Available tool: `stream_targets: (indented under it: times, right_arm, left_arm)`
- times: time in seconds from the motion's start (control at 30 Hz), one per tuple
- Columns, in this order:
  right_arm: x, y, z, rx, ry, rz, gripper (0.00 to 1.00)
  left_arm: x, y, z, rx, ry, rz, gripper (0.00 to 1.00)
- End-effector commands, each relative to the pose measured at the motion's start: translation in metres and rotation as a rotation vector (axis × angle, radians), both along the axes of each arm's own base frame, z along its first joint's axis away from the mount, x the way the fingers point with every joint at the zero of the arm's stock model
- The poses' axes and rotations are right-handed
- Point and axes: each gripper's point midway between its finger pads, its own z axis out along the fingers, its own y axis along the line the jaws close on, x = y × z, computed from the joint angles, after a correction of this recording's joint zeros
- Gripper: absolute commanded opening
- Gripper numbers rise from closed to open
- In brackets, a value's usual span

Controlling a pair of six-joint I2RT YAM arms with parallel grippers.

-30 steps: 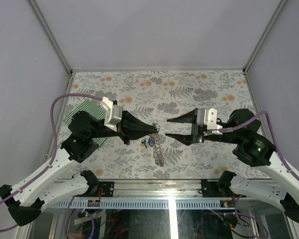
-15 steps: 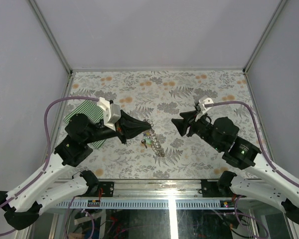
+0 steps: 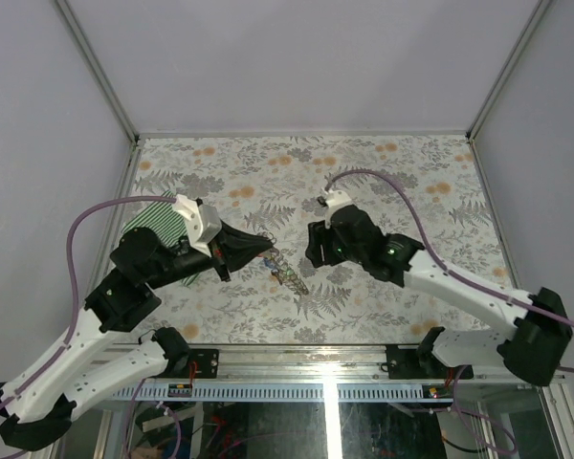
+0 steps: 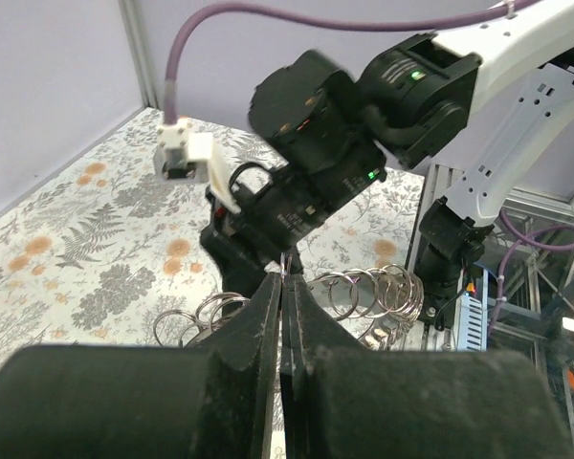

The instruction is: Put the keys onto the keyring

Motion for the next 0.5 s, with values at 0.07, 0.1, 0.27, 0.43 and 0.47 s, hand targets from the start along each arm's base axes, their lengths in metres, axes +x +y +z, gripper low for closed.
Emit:
stream_targets:
  times: [0.07, 0.1, 0.27, 0.43, 0.47]
  right_arm:
    - [0.013, 0.049, -0.017, 0.032, 0.116, 0.065, 0.61]
    - [0.017, 0.053, -0.025, 0.019, 0.135, 0.059, 0.60]
    - [0.029, 0.082, -0.053, -0.072, 0.231, 0.051, 0.55]
    - [0.026, 0.105, -0.088, -0.210, 0.287, 0.054, 0.54]
    - [0.026, 0.108, -0.094, -0.233, 0.295, 0.050, 0.54]
  left_arm:
    - [-0.004, 0.021, 0.030, -0.045, -0.067, 0.070, 0.00]
    - [-0.005, 0.023, 0.030, -0.046, -0.064, 0.073, 0.00]
    - [-0.011, 0.032, 0.032, -0.055, -0.060, 0.090, 0.00]
    - [-0.018, 0.038, 0.034, -0.060, -0.053, 0.086, 0.00]
    - [-0.020, 0.040, 0.035, -0.060, -0.053, 0.085, 0.00]
